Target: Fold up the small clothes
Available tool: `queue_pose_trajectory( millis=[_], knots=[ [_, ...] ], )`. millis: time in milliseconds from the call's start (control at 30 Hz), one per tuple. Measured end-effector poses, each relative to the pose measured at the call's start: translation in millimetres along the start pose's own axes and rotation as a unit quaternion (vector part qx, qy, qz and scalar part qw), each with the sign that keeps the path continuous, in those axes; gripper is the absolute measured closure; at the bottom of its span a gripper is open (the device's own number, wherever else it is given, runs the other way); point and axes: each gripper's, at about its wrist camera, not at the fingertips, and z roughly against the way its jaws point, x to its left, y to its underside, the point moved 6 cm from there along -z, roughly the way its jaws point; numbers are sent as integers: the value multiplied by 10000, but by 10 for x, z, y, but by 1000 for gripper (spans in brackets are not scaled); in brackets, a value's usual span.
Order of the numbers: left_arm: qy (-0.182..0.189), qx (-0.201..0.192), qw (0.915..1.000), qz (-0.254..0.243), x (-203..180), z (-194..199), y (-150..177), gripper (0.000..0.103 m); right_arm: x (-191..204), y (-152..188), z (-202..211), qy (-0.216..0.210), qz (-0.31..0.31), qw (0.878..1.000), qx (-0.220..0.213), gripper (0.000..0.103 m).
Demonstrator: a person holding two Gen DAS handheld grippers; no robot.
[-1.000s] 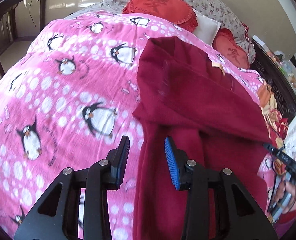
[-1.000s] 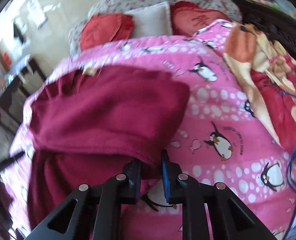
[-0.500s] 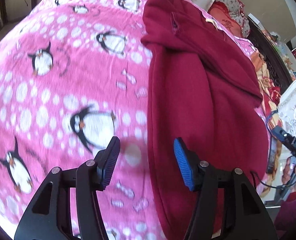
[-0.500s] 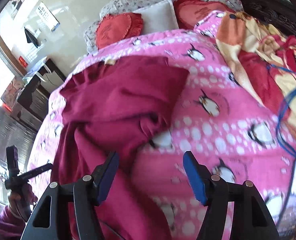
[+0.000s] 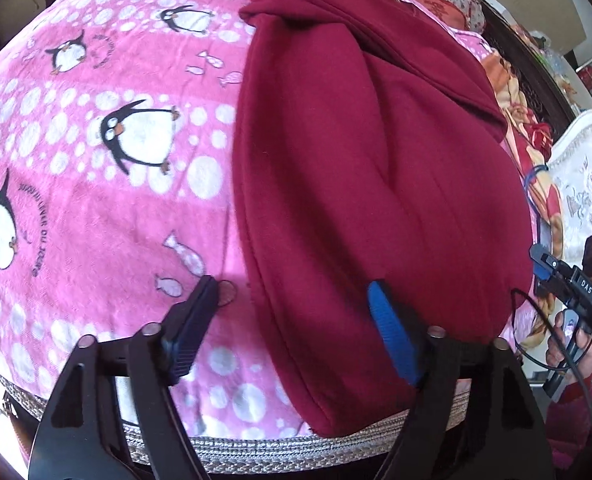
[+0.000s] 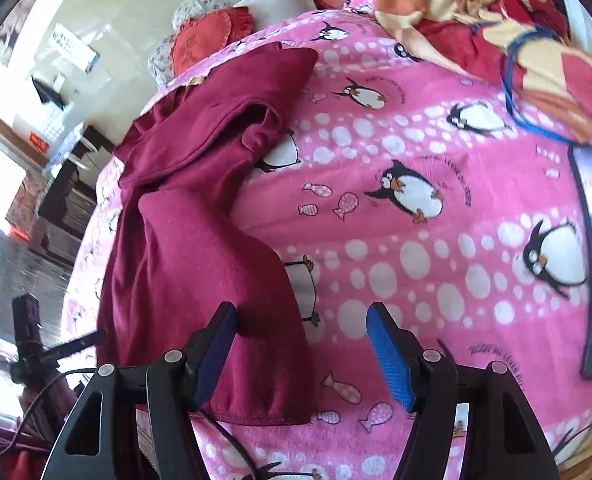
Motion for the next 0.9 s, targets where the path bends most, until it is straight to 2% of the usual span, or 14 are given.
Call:
queue_pose_trajectory(
  millis=[67,100,133,167,200,267,333,467,567,633,700,767,900],
  knots=[
    [-151,53,9998,-154,-62,-43,-28,22,14,48,-64,-119,-35,9999,58,38],
    [-162,39,9996,-208,-102,-56,-35,26,31,58,-102,-102,-13,9999,73,41],
    [-99,4,9996,-282,-144,-58,-39,55,61,65,-126,-70,47,9999,77,57],
    [-101,-14,9993,-349,-166,-55,-44,76,118,77,-133,-74,194,9997,95,68],
    [12,61,9994,-338,-172,-69,-44,92,180,85,-118,-88,311,9994,107,82],
    [277,126,9993,-196,-157,-36,-74,92,337,87,17,-141,538,9984,-41,91],
    [394,35,9986,-348,-142,130,-102,92,518,95,218,-488,624,9968,-125,92],
    [261,-370,9969,-642,-12,599,-145,93,886,200,553,-985,978,9902,-131,95],
    [106,-495,9962,-707,154,785,-121,93,1140,413,656,-1335,1279,9827,83,96],
    [-13,-382,9976,-572,285,695,-50,93,1153,547,526,-1121,1428,9828,334,96],
    [-40,-138,9993,-358,392,517,9,93,1015,573,347,-480,1491,9866,456,96],
    [-210,-73,9995,-218,501,375,53,93,842,388,287,-22,1250,9919,209,94],
    [-133,-10,9999,38,549,302,63,93,684,-167,213,-10,624,9973,-394,77]
  ],
)
